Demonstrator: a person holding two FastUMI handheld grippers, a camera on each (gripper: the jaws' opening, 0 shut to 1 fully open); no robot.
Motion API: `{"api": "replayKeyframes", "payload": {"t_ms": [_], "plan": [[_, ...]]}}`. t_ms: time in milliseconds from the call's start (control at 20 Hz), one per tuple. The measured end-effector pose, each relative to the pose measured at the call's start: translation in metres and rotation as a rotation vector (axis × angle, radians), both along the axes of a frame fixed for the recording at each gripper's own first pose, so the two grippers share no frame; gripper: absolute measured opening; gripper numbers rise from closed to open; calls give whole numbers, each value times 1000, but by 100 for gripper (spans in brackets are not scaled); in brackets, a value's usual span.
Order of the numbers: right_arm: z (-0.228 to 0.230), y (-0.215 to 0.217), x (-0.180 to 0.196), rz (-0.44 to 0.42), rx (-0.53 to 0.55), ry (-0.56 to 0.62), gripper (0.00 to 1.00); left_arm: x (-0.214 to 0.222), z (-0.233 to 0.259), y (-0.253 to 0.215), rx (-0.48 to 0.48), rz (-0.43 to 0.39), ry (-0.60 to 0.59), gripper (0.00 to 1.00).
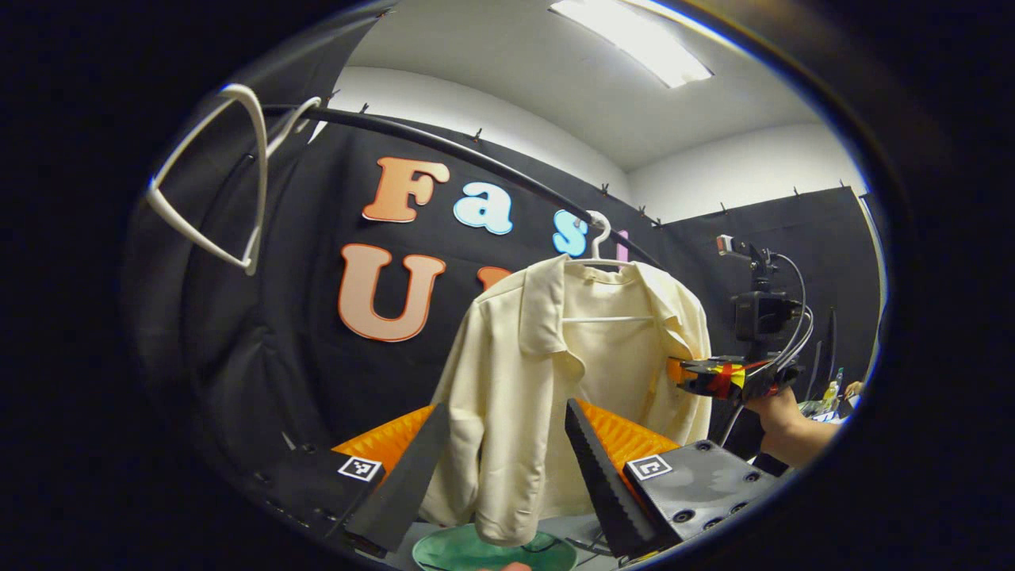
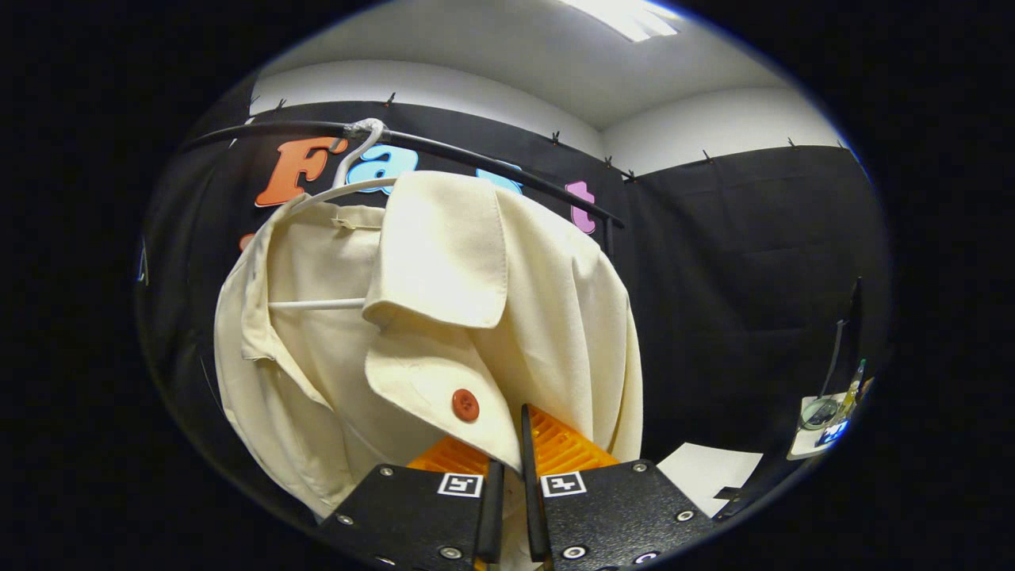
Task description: Grasp the clothes on the hanger with both hands and then place them into the laundry hamper below.
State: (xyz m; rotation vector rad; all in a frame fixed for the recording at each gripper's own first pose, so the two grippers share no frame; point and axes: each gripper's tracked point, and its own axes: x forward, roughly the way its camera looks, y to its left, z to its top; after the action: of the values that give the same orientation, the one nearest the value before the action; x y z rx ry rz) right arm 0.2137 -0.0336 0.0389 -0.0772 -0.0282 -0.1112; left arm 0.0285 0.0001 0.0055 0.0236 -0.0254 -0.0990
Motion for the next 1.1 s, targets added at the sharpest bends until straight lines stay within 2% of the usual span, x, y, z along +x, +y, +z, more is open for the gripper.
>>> {"api": "replayKeyframes", "payload": {"t_ms": [50, 250, 300, 400, 450, 500, 700, 850, 1000, 1100], "plan": [[4, 2, -5, 27, 6, -4, 4, 9, -1, -11, -7, -29, -1, 96], [23, 10, -35, 99, 3, -34, 1, 59, -20, -43, 0, -78, -5, 96], [26, 11, -39, 115, -3, -33, 1, 75, -29, -48, 20, -75, -3, 93], [28, 11, -43, 132, -10, -27, 1, 108, -47, -51, 82, -39, 8, 100], [29, 10, -44, 138, -9, -26, 1, 123, -53, -52, 102, -12, 15, 100], [28, 11, -45, 143, -6, -23, 1, 136, -57, -59, 105, -4, 15, 97], [30, 8, -43, 146, -4, -20, 1, 174, -55, -78, 74, 18, -29, 97], [31, 7, -44, 142, -8, -22, 1, 195, -55, -68, 111, 107, -63, 98], [30, 2, -46, 137, -2, -24, 2, 203, -53, -27, 231, 285, -84, 96], [28, -2, -44, 129, 0, -23, 2, 198, -49, -6, 320, 367, -106, 97]]}}
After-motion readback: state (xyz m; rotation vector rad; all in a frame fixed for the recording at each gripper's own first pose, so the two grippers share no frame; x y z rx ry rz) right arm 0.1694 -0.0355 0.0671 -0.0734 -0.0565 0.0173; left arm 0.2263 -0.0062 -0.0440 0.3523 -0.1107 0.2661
